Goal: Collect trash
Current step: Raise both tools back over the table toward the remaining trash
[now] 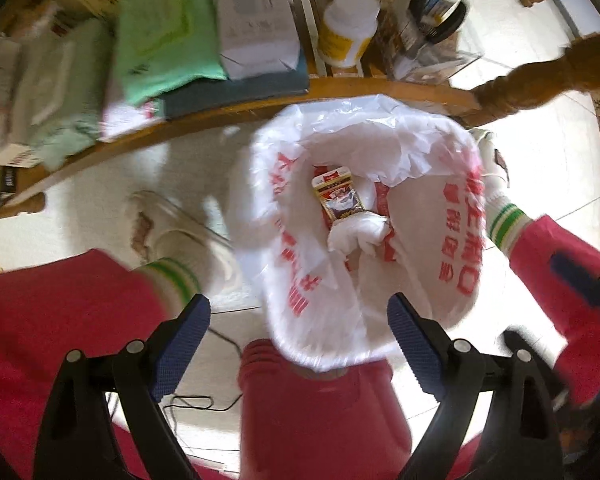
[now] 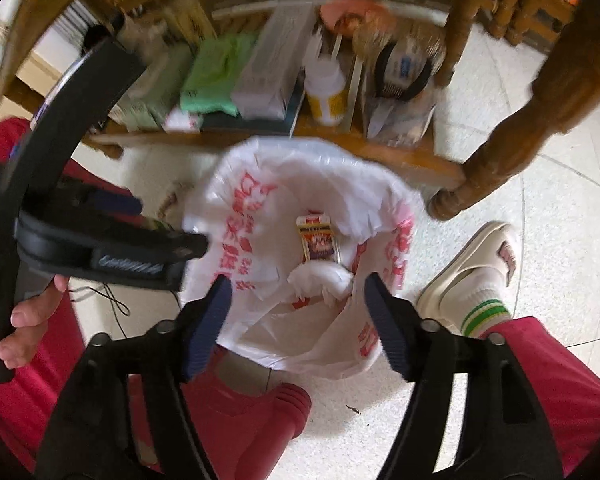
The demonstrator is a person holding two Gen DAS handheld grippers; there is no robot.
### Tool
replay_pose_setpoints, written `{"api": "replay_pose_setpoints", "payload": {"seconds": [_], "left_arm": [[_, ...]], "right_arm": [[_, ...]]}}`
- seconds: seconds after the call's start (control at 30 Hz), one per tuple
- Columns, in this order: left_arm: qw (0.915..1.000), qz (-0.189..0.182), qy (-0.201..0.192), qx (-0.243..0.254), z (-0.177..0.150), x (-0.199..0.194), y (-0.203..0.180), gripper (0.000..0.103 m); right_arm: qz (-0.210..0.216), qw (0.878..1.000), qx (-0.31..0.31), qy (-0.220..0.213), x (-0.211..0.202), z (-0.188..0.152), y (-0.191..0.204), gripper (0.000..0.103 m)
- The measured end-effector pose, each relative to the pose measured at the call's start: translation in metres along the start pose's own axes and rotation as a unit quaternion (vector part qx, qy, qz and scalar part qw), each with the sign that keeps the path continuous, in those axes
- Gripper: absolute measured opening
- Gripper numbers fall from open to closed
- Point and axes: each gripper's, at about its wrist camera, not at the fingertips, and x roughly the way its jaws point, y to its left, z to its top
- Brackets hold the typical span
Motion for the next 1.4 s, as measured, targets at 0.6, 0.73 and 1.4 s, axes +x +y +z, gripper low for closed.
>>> {"api": "replay_pose_setpoints", "payload": {"seconds": [0.6, 0.73, 1.4], "left_arm": [[0.9728, 0.03, -0.229, -0.015, -0.05, -0.351, 0.068, 0.095], [0.9716, 0.021, -0.235, -0.014, -0.039, -0.397, 0.068, 0.095], [0.9843, 0.036, -0.172, 0.018, 0.03, -0.382, 0.049, 0.095]], "right_arm": [[0.003, 0.964, -0.06, -0.26, -0.321, 0.074, 0.001, 0.095], [0.002, 0.954, -0.066, -0.292, -0.368, 0.098, 0.005, 0.096], [0.046, 0.972, -0.024, -0.23, -0.352, 0.197, -0.015, 0.096]]}}
